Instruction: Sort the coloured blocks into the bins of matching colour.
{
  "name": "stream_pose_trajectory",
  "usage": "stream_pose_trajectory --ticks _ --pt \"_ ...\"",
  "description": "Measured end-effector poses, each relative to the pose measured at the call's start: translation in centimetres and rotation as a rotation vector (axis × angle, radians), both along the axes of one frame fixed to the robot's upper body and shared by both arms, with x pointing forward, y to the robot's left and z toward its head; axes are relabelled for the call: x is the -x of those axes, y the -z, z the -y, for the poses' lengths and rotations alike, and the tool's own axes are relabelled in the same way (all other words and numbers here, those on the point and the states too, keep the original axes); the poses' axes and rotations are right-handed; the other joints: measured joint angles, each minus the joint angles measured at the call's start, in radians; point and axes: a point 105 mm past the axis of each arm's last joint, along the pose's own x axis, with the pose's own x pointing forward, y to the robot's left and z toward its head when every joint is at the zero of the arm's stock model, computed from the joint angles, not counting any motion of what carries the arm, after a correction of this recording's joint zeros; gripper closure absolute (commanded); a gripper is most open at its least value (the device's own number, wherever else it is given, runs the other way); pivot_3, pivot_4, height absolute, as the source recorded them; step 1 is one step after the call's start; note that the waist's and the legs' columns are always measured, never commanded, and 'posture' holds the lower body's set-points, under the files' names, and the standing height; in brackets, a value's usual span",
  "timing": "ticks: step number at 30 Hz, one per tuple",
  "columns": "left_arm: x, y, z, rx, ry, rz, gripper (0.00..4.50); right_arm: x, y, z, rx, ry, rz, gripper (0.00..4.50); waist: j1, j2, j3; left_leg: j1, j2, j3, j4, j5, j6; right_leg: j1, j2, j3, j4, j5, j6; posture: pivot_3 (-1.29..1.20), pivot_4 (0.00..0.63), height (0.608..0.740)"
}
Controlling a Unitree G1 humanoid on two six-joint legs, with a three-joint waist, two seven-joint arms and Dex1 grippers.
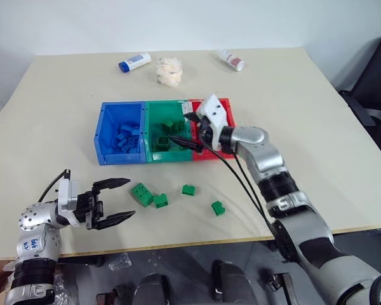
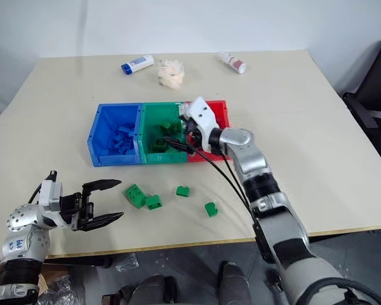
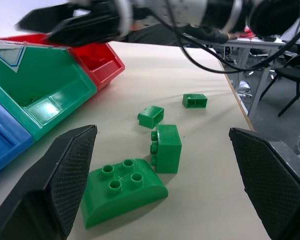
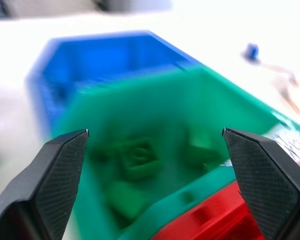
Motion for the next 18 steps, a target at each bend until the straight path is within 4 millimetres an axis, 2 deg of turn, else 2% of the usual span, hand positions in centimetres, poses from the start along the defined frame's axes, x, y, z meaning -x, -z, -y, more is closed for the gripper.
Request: stream_pose_trajectory --ticks 6,9,12,15,18 --pt "-0.1 -0.2 -0.3 -0.008 -0.006 0.004 0.0 4.4 1.7 5.1 0.081 -0.059 -0.029 0.04 0.005 0.0 0.0 0.001 0.0 0.0 0.001 0.0 0.0 0.001 0.0 0.0 0.0 0.0 0.0 0.0 0.15 0.74" --pt "-0.1 0.0 -0.9 -0.012 -0.024 -0.01 0.0 6.9 4.4 9.5 0.181 -0.019 -0.149 0.04 0.016 0.0 0.0 0.001 0.0 0.0 0.0 -0.001 0.001 0.001 0.0 0.0 -0.001 0.0 0.0 0.0 0.15 0.74" --pt "-0.1 0.2 -1.1 -0.013 -0.032 -0.025 0.0 8.5 5.9 11.9 0.253 0.016 -0.223 0.04 0.018 0.0 0.0 0.002 0.0 0.001 0.001 -0.001 0.001 0.001 0.0 0.001 -0.002 0.0 0.001 0.0 0.15 0.74" --pt "0.0 0.2 -1.2 -0.018 -0.034 -0.028 0.0 9.1 6.4 13.4 0.291 0.049 -0.248 0.04 0.019 -0.001 0.0 0.002 0.0 0.001 0.001 -0.001 0.001 0.001 0.0 0.001 -0.001 0.0 0.0 0.0 0.15 0.74" --pt "-0.1 0.2 -1.3 -0.02 -0.034 -0.027 0.0 9.0 6.2 13.2 0.287 0.059 -0.246 0.04 0.02 -0.001 0.0 0.002 0.0 0.001 0.001 -0.001 0.0 0.001 0.0 0.001 -0.001 0.0 0.0 0.0 0.15 0.74"
